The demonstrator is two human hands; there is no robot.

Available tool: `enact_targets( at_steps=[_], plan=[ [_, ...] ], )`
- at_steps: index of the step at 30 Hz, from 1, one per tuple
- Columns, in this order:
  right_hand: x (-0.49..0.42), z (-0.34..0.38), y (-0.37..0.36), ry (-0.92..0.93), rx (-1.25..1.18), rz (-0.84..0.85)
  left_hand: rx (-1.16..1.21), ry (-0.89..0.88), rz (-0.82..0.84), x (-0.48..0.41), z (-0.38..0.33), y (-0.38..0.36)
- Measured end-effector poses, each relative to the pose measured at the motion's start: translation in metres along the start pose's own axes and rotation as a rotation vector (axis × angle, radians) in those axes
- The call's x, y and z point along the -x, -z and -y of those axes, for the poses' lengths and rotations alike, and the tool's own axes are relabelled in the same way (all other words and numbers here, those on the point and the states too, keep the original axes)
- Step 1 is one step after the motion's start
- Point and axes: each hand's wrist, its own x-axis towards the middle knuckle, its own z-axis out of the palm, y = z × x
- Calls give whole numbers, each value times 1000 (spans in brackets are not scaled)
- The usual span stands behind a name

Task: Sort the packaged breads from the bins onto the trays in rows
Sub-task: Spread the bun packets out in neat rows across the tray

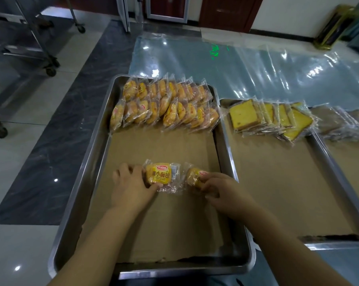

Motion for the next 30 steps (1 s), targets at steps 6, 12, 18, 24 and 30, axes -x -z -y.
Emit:
enact_targets(
  at_steps=[6,12,18,24,30],
  plan=[
    [-15,2,-5,-108,19,-160,141,-300,-39,2,-10,-4],
    [-11,-2,-14,-54,14,26,35,-434,87,7,-12,-13],
    [18,-6,-16,-33,24,83,-11,-426,107,28,-9,-5],
    [46,7,-29,-45,61,8,-52,-431,133,65,-4,-3],
    [72,13,-37,-49,139,16,-43,-423,212,92,-2,-5]
  ],
)
